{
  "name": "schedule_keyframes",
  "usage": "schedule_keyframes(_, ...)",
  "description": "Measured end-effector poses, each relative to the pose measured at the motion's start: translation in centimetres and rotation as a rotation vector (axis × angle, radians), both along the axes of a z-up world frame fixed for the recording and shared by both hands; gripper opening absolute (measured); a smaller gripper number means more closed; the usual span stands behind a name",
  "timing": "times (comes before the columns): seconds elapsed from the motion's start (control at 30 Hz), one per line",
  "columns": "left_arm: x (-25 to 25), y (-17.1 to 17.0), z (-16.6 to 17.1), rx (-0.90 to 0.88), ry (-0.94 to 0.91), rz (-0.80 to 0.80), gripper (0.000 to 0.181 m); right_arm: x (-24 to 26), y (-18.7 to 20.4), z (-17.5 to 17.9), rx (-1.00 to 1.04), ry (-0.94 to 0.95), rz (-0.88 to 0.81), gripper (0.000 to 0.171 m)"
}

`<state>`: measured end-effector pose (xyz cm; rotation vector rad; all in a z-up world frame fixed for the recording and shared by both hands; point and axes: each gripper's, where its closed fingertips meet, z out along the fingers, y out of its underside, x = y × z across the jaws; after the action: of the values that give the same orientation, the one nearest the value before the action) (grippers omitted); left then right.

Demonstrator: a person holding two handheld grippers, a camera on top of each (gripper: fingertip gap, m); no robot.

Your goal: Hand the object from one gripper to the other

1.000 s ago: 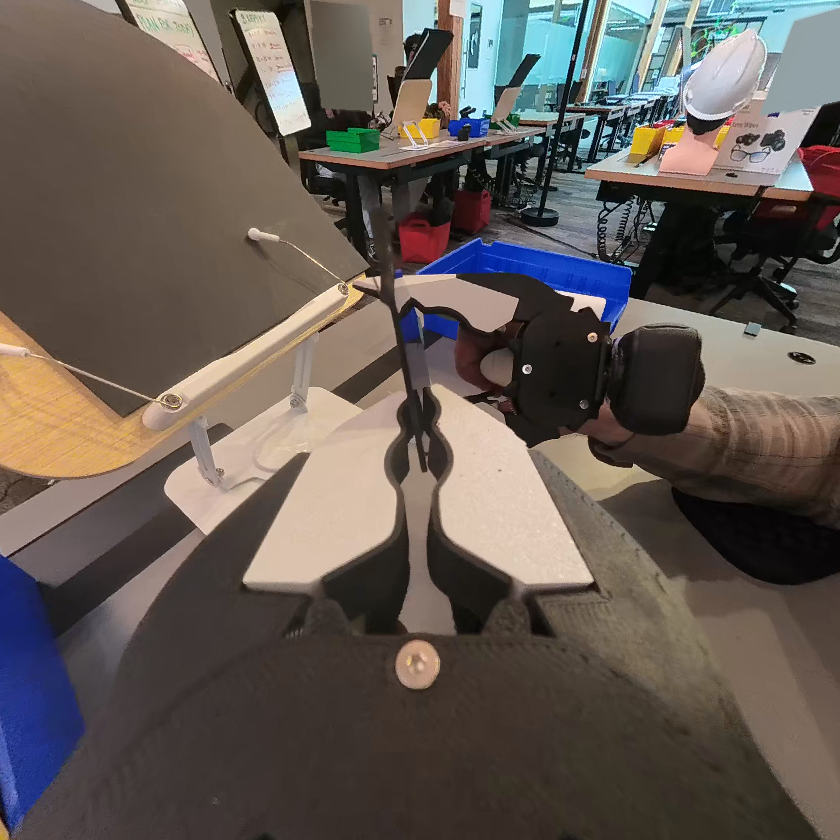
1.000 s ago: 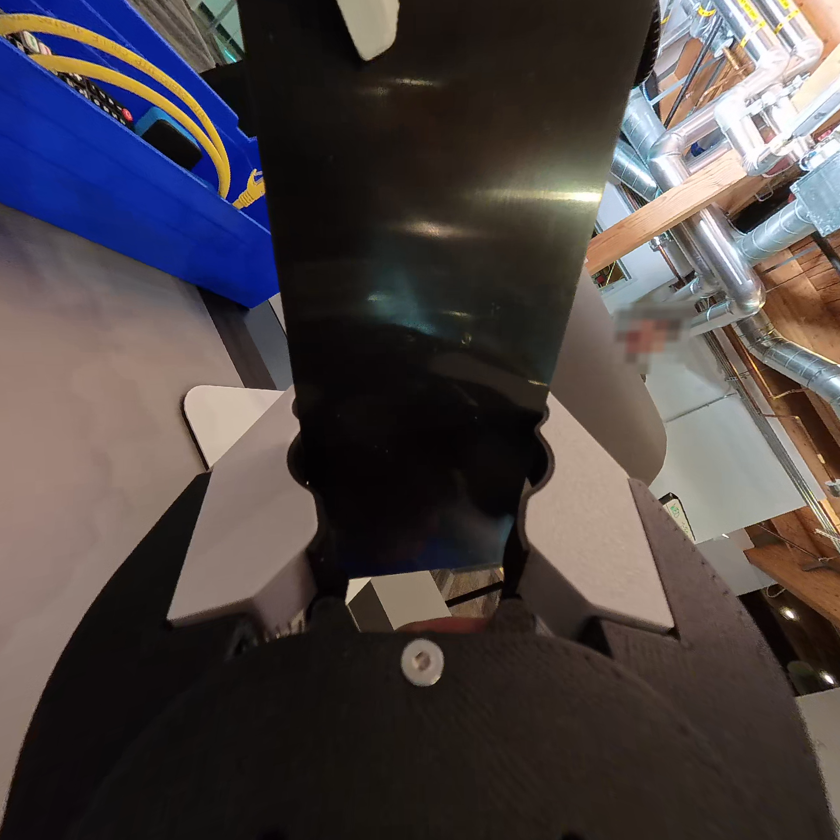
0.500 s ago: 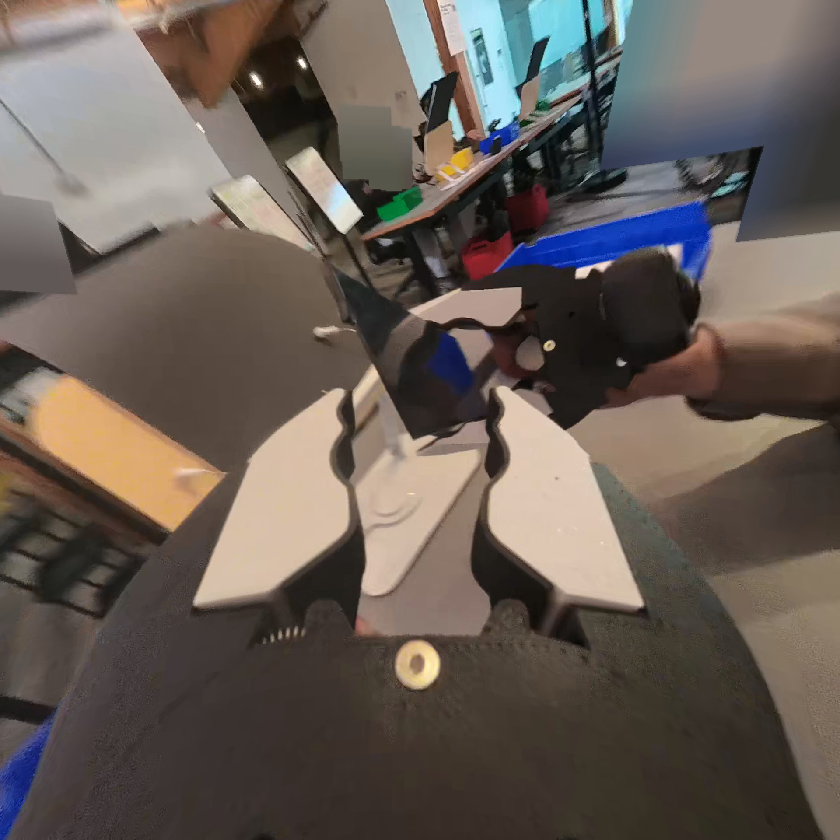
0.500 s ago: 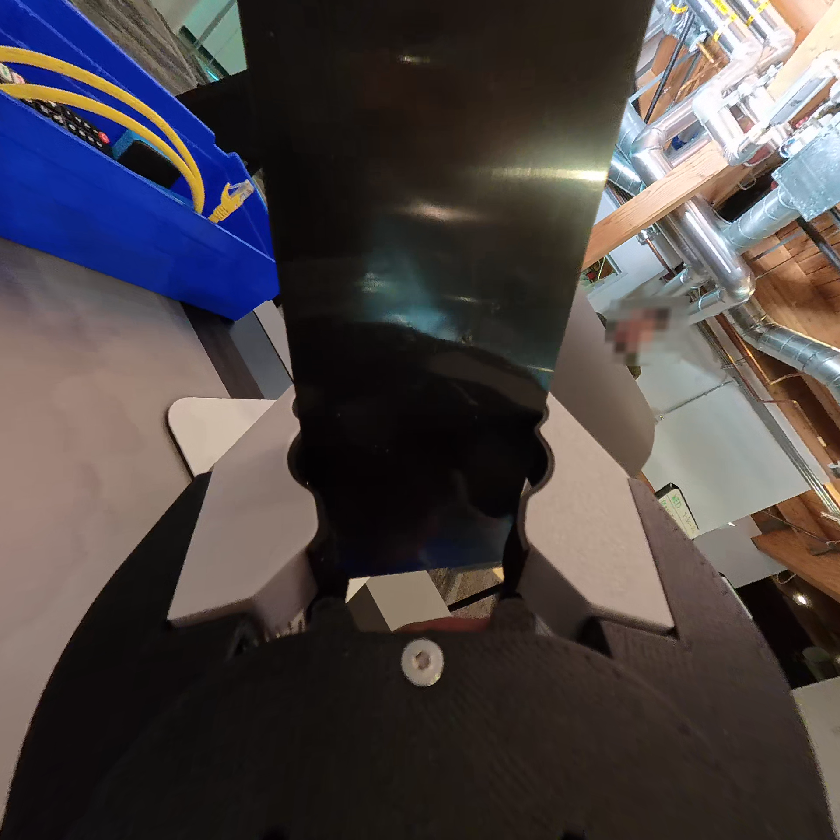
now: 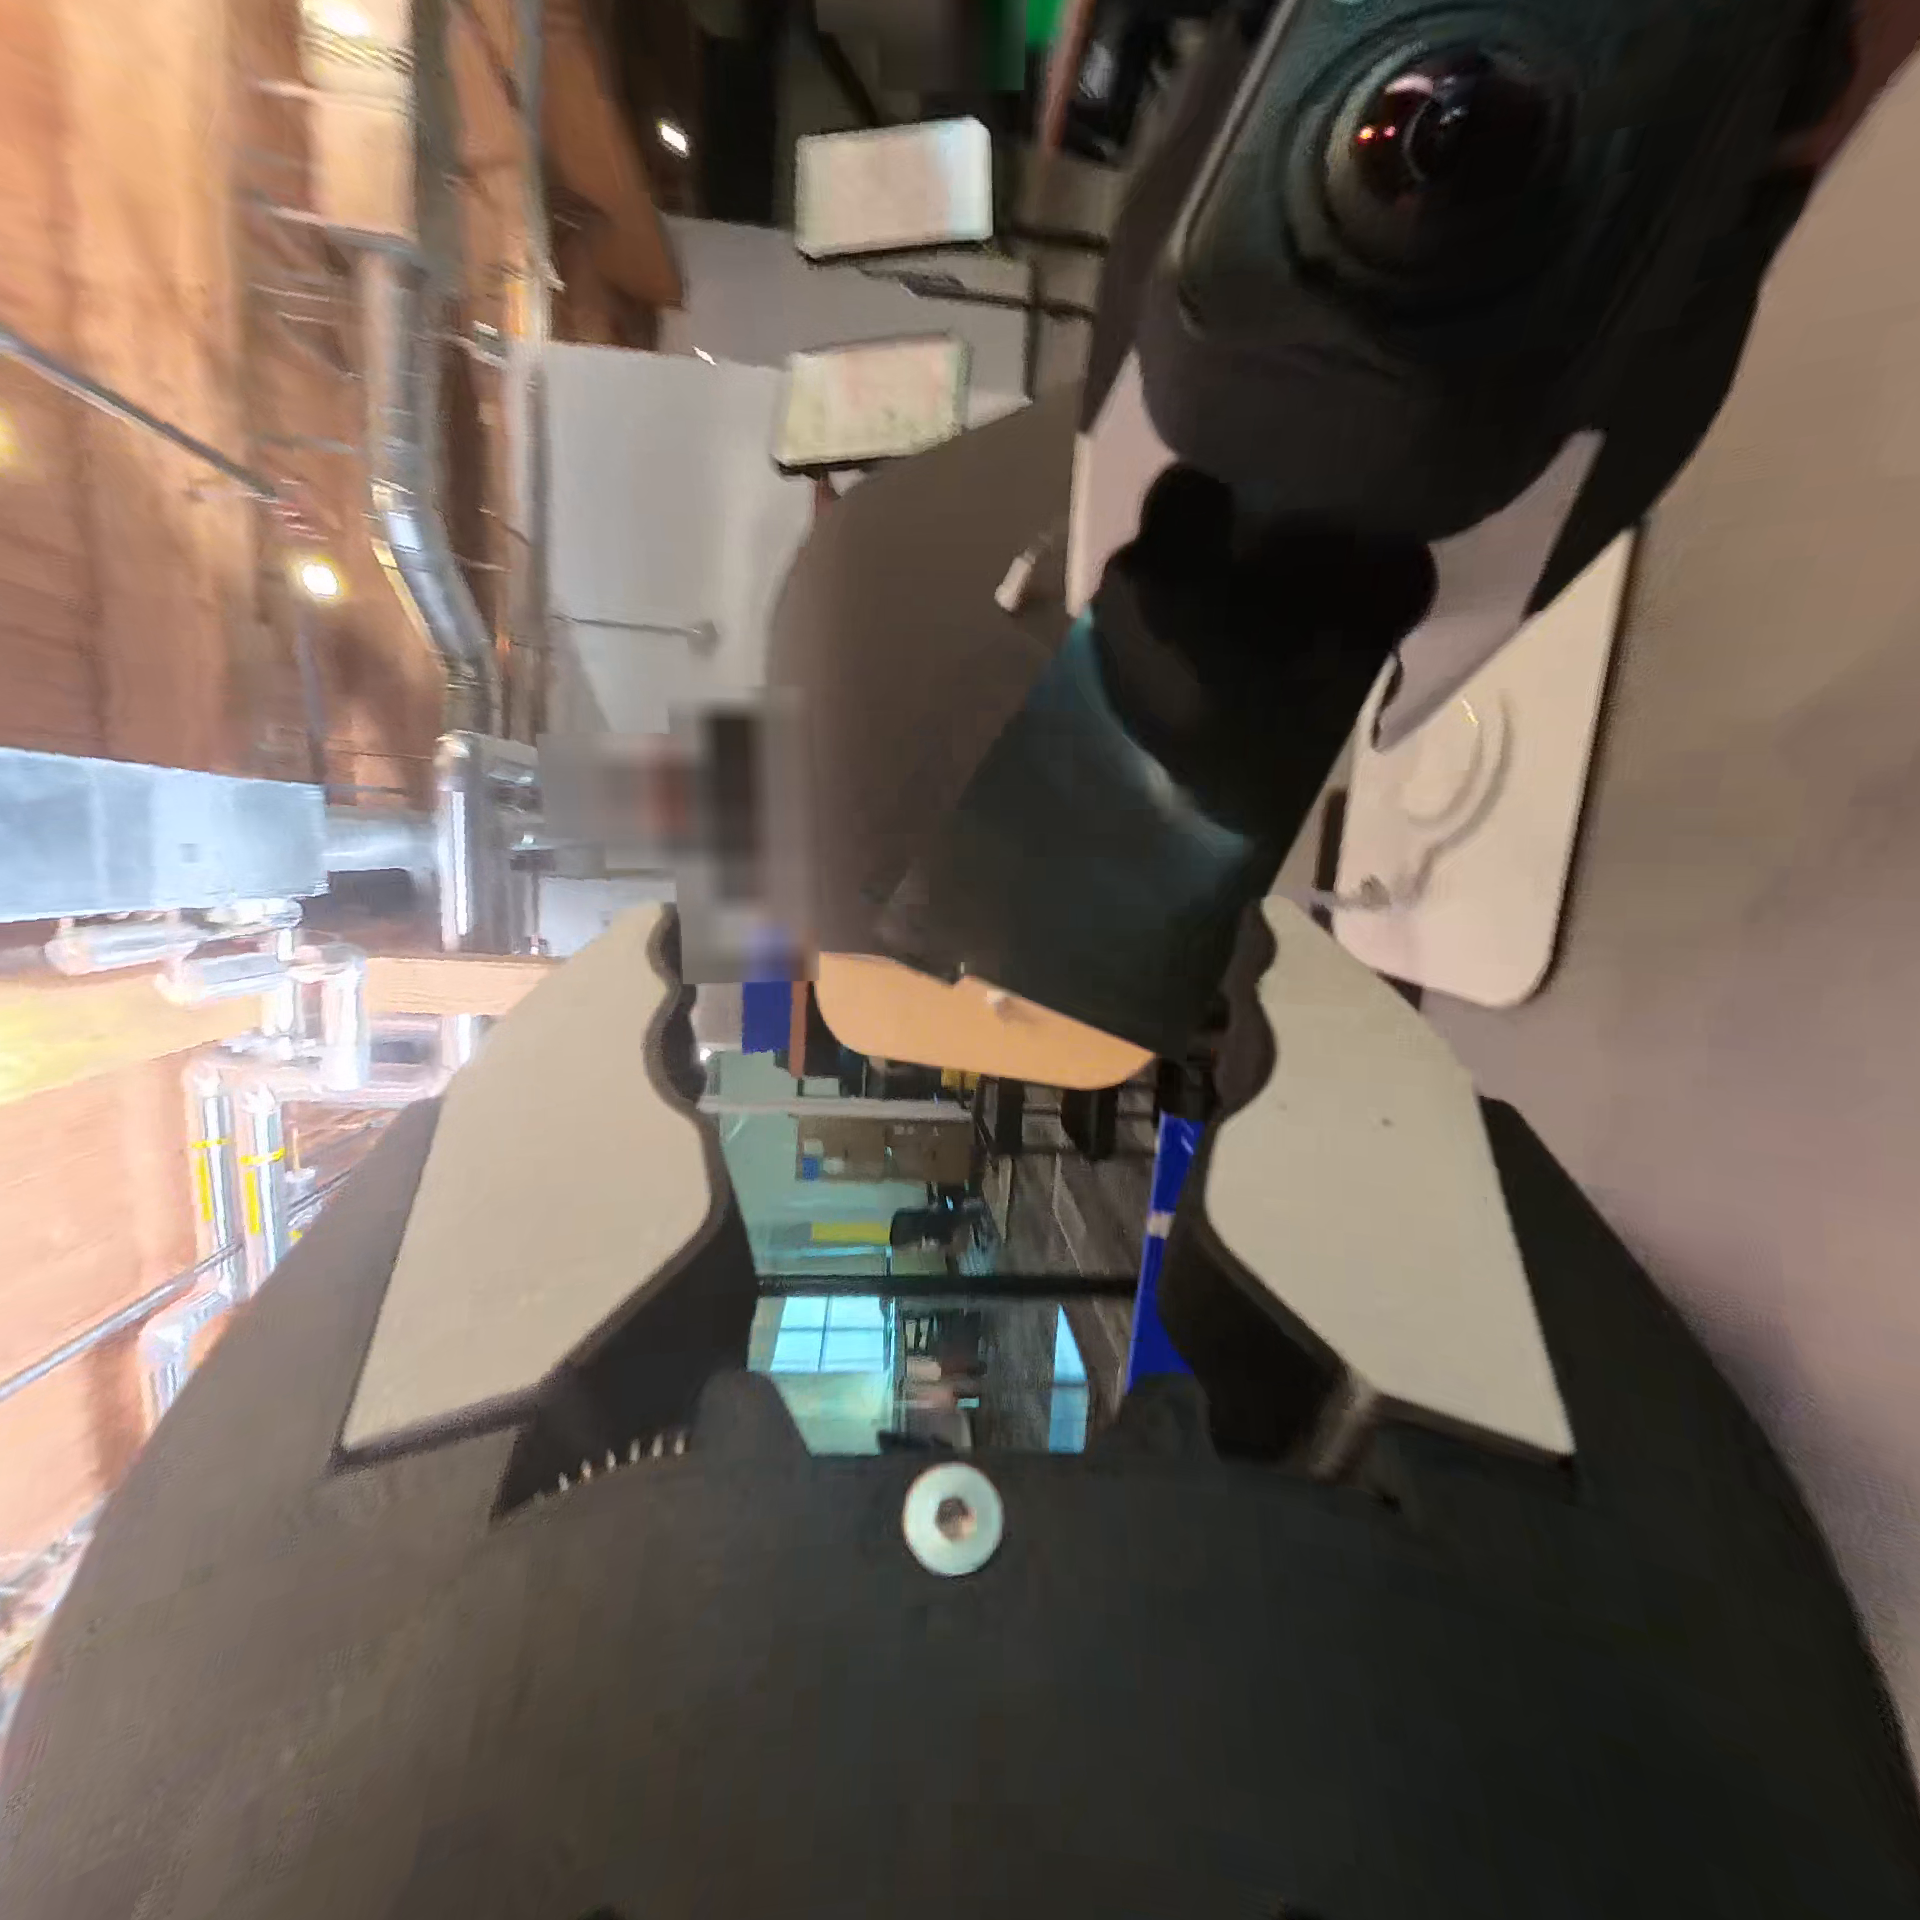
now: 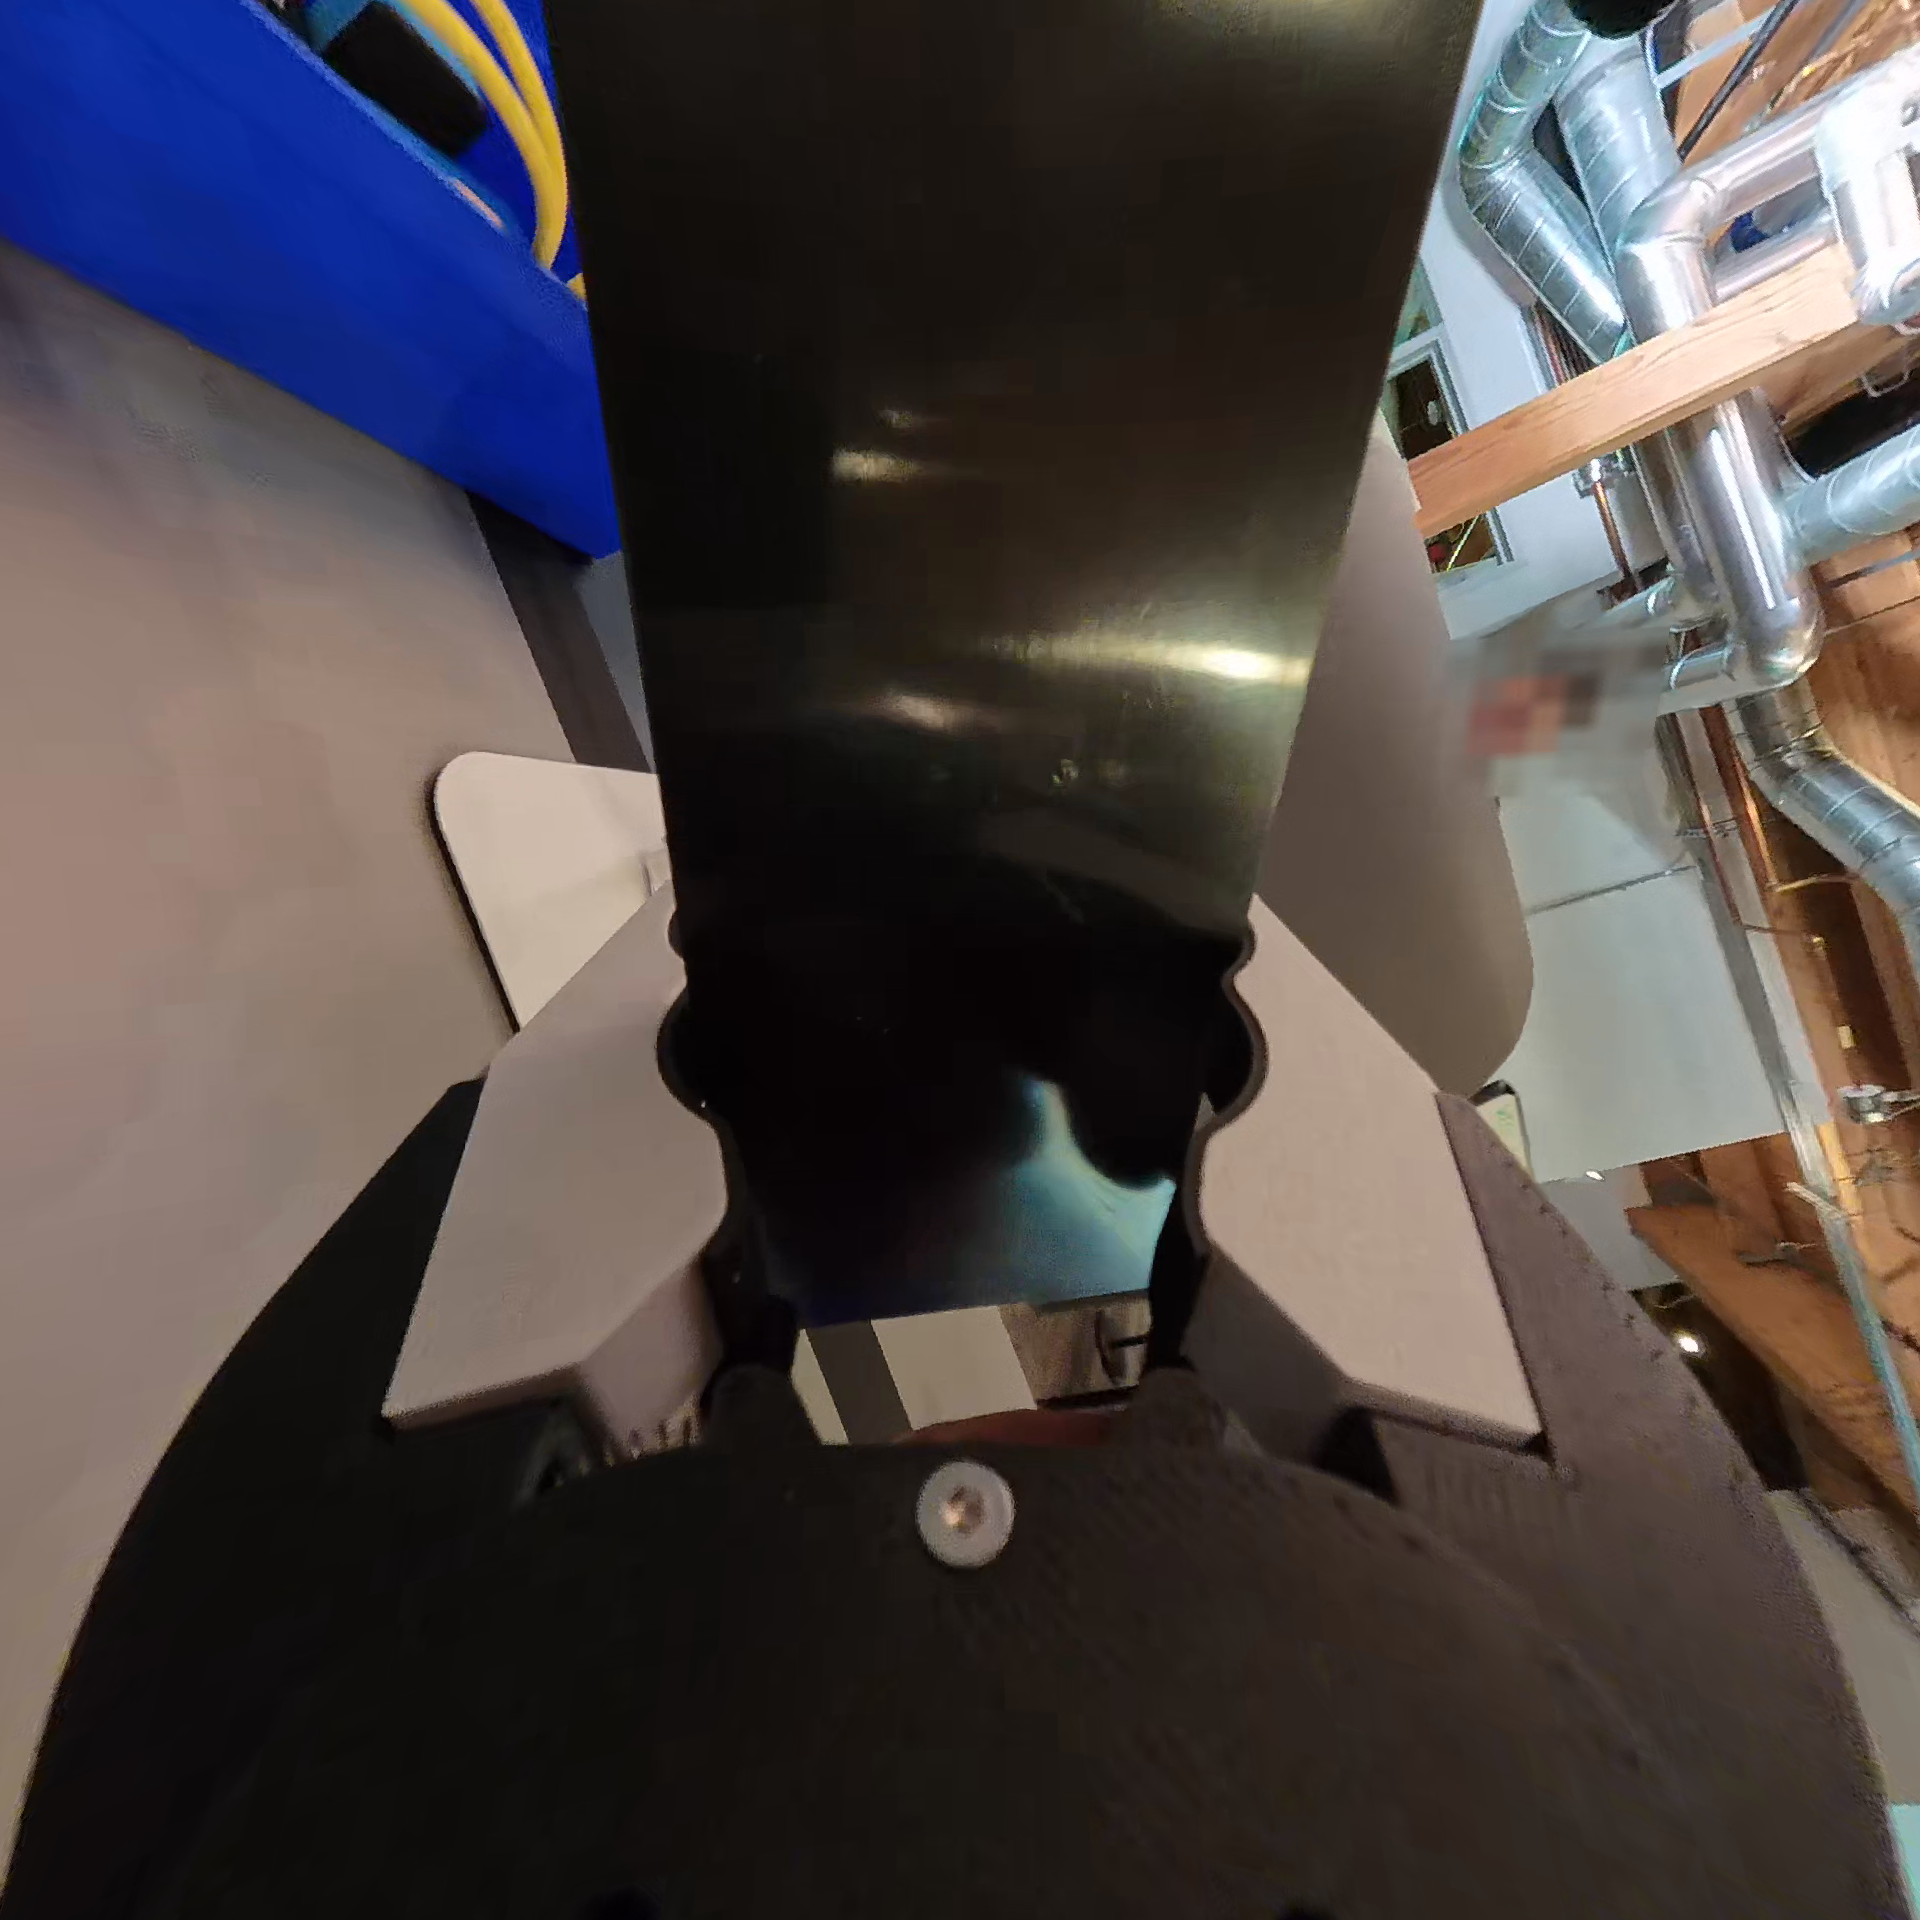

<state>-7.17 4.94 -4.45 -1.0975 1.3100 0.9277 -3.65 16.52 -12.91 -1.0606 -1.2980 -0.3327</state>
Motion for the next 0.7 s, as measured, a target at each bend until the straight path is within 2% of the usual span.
schedule_keyframes(0.23,-1.2,3.0,-4.5,-0.220,0.231,0.164,0.123,-1.1,-1.1,-0.4,0.059,-0.070,-0.002,0.093)
schedule_keyframes(0.37,-2.4,4.4,-5.6,-0.237,0.294,0.217,0.122,-1.4,-1.4,-0.5,0.063,-0.079,0.003,0.093)
schedule_keyframes(0.6,-2.2,5.0,-5.4,-0.164,0.349,0.177,0.096,-1.3,-1.4,-0.5,0.047,-0.063,0.015,0.093)
schedule_keyframes(0.67,-2.4,5.1,-5.7,-0.191,0.313,0.159,0.097,-1.5,-1.7,-0.4,0.046,-0.056,0.034,0.093)
schedule_keyframes(0.7,-2.6,5.1,-5.7,-0.206,0.287,0.156,0.104,-1.6,-1.8,-0.5,0.035,-0.050,0.046,0.093)
